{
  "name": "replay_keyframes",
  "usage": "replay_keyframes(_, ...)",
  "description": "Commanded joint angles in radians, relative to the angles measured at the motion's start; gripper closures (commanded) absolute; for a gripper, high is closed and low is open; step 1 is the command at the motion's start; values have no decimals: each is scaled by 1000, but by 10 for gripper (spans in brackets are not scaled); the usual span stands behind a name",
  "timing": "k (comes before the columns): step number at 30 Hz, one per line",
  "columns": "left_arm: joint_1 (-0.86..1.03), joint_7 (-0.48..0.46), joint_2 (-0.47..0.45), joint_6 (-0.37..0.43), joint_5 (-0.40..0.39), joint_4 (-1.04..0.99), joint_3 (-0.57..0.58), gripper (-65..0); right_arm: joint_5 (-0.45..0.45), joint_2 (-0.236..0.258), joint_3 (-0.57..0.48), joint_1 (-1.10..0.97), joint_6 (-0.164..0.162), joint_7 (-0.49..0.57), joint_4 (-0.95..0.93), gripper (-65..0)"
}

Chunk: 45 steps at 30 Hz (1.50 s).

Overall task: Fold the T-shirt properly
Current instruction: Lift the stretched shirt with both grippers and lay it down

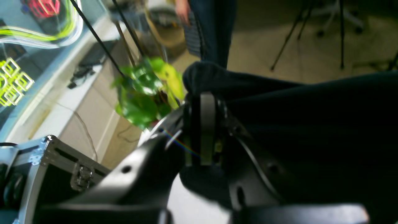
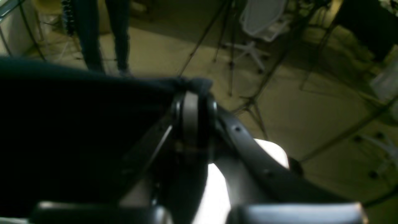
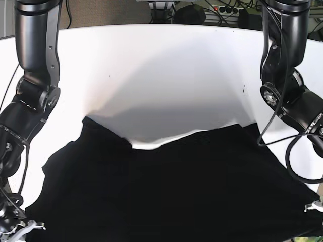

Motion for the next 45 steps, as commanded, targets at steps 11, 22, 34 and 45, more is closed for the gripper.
replay_keyframes(11, 27, 22, -35, 7, 3, 57, -5, 0, -22, 25, 14, -106, 26, -42, 182, -22)
replay_keyframes(22, 315, 28, -11, 1, 2, 189, -43, 0, -22, -107, 117, -463, 26, -42, 412, -22)
replay_keyframes(34, 643, 22, 32, -1, -1, 304, -65, 0, -22, -240, 169, -778, 26, -42, 536, -22)
replay_keyframes(45, 611, -110, 80, 7, 9, 192, 35, 0, -32, -233, 158, -695, 15, -43, 318, -22)
